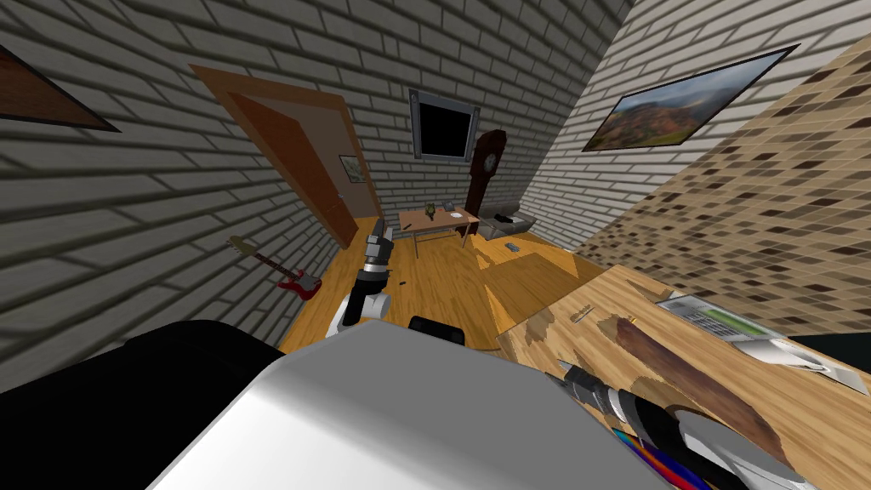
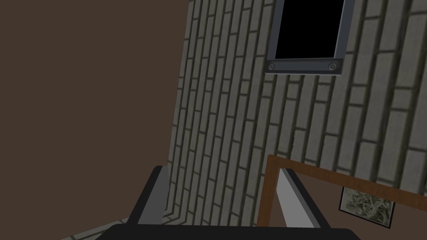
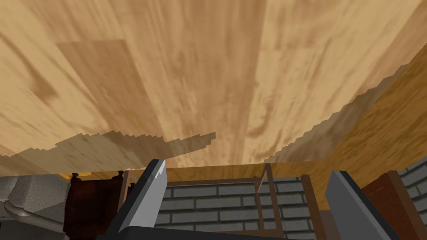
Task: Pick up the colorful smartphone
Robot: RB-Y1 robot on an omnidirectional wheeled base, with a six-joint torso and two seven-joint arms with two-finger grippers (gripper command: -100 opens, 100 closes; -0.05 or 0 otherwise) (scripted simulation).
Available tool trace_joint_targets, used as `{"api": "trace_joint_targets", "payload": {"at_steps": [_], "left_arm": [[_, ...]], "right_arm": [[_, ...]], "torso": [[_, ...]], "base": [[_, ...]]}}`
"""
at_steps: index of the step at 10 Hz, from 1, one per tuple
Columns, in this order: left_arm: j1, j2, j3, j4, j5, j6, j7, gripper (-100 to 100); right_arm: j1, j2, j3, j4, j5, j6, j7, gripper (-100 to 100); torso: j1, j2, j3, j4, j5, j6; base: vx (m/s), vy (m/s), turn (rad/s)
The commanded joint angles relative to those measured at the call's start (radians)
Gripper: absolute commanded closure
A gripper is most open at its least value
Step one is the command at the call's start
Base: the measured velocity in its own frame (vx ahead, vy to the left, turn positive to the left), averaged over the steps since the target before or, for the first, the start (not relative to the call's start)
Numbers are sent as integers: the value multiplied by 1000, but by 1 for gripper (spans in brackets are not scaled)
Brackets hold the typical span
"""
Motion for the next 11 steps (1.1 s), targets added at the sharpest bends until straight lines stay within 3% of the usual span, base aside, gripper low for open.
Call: {"api": "trace_joint_targets", "payload": {"at_steps": [1, 5, 7, 9, 10, 11], "left_arm": [[0, 0, 0, 0, 0, 0, 0, 0], [0, 0, 0, 0, 0, 0, 0, 0], [0, 0, 0, 0, 0, 0, 0, 0], [0, 0, 0, 0, 0, 0, 0, 0], [0, 0, 0, 0, 0, 0, 0, 0], [0, 0, 0, 0, 0, 0, 0, 0]], "right_arm": [[-12, -30, 25, 50, 31, -17, 2, -100], [-47, -107, 93, 193, 113, -62, 6, -100], [-47, -107, 93, 192, 113, -62, 6, -100], [-65, -152, 130, 258, 158, -87, 9, -100], [-65, -152, 130, 229, 158, -87, 9, -100], [-65, -152, 130, 253, 158, -87, 9, -100]], "torso": [[0, 0, 0, 0, 0, 0], [0, 0, 0, 0, 0, 0], [0, 0, 0, 0, 0, 0], [0, 0, 0, 0, 0, 0], [0, 0, 0, 0, 0, 0], [0, 0, 0, 0, 0, 0]], "base": [[0, 0, 0], [7, -2, 9], [3, -3, -4], [3, -1, 5], [5, -4, -2], [0, 0, 0]]}}
